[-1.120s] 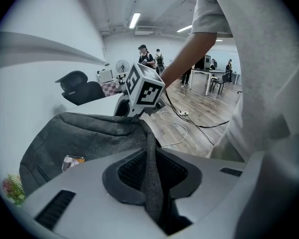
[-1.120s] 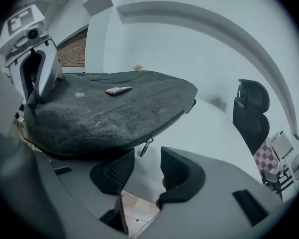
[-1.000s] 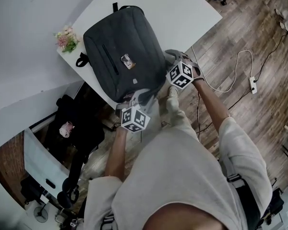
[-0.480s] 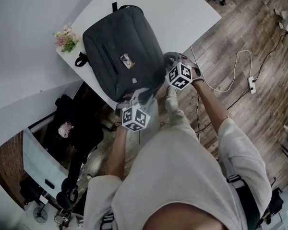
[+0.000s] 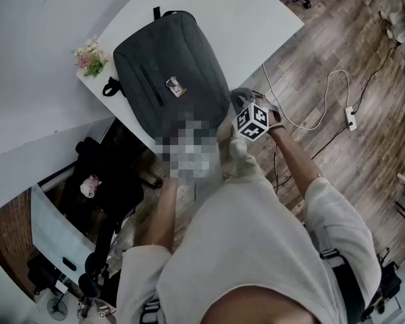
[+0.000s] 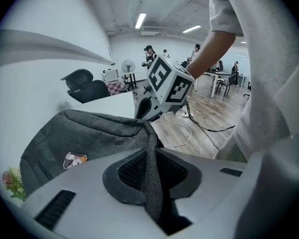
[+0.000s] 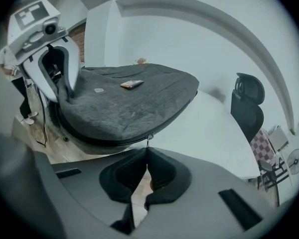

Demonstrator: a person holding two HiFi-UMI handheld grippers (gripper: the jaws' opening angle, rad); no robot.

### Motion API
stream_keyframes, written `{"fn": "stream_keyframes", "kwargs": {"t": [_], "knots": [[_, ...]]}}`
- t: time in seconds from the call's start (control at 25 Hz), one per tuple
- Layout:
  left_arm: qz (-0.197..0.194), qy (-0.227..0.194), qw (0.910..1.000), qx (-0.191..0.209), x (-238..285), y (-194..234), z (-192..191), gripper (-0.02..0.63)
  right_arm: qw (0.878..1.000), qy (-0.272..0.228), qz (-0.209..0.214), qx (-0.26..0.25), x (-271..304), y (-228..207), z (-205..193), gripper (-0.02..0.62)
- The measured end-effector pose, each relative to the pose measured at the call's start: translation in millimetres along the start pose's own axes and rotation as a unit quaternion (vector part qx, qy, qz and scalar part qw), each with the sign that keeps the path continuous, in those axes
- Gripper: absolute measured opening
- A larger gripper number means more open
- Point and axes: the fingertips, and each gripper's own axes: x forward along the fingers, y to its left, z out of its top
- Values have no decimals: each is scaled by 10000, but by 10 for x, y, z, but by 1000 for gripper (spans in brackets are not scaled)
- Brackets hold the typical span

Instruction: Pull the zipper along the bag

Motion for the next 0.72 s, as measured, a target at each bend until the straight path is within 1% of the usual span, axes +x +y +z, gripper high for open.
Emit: {"fn": "stream_keyframes", "kwargs": {"t": [0.36,0.52,0.72], "knots": [[42,-14,10000,-59,79,-28,67,77,9987,74,215,464,-303,608,-145,18],[0,8,9999,-118,142,-67,115,77,9962,60,262,833,-403,842,-123,18],[-68,-7,9998,-193,219,-116,186,78,9942,37,237,1050,-495,1009,-42,21]]}}
